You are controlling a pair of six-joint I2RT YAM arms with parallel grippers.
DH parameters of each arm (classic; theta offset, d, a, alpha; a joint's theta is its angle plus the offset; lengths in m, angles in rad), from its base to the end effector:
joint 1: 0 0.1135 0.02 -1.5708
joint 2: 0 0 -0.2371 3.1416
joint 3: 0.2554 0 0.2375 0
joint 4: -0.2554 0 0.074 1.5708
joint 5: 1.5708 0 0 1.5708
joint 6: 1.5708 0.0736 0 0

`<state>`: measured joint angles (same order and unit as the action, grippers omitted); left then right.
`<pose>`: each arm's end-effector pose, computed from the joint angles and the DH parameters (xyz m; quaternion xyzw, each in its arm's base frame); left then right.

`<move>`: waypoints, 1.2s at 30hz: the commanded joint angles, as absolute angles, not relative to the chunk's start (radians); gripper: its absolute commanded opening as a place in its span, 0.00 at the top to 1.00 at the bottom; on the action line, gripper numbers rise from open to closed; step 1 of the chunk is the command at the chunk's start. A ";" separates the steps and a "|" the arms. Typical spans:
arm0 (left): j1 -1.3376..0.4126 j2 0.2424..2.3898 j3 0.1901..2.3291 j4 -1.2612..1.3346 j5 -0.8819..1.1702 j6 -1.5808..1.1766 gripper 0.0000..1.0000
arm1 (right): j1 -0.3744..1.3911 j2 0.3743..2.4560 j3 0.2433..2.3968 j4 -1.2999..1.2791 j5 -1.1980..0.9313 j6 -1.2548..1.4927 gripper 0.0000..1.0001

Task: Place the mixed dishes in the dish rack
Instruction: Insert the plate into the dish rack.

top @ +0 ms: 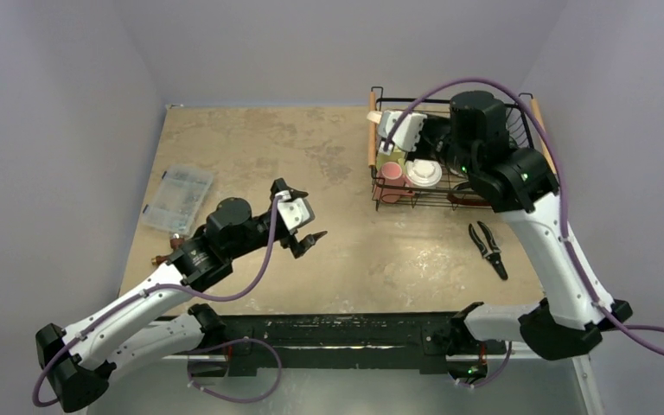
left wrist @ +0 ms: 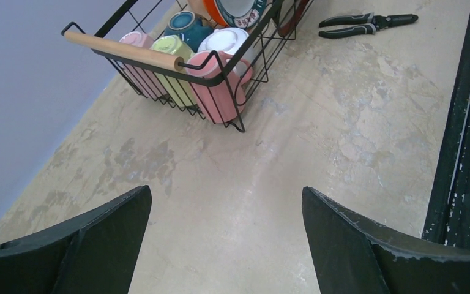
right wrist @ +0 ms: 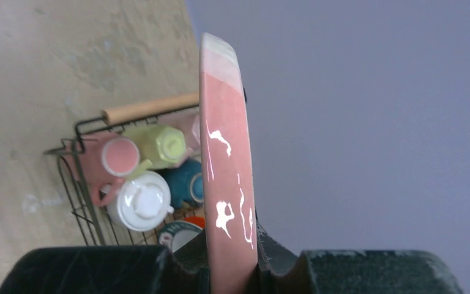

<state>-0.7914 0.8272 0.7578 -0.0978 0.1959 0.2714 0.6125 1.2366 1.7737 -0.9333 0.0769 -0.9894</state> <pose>0.1564 -0.1787 0.3076 0.4396 0.6232 -0.2373 0.6017 0.2037 0.1362 0.4497 -0.5824 0.5943 -0.1352 0.5379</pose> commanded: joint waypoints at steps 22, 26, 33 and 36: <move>-0.830 0.674 0.715 -0.399 0.071 0.175 0.08 | 0.211 1.437 1.649 -0.910 0.382 -1.285 1.00; -0.830 0.664 0.683 -0.386 0.068 0.173 0.08 | 0.204 1.471 1.626 -0.908 0.425 -1.312 1.00; -0.830 0.684 0.616 -0.300 0.062 0.183 0.08 | 0.165 1.500 1.591 -0.947 0.426 -1.414 1.00; -0.830 0.702 0.598 -0.260 0.076 0.187 0.08 | 0.160 1.514 1.568 -0.947 0.436 -1.430 1.00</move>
<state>-0.8272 0.6880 0.6178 -0.3595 0.0727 0.1928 0.1734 1.5284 1.5700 -1.0096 0.3599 -1.3346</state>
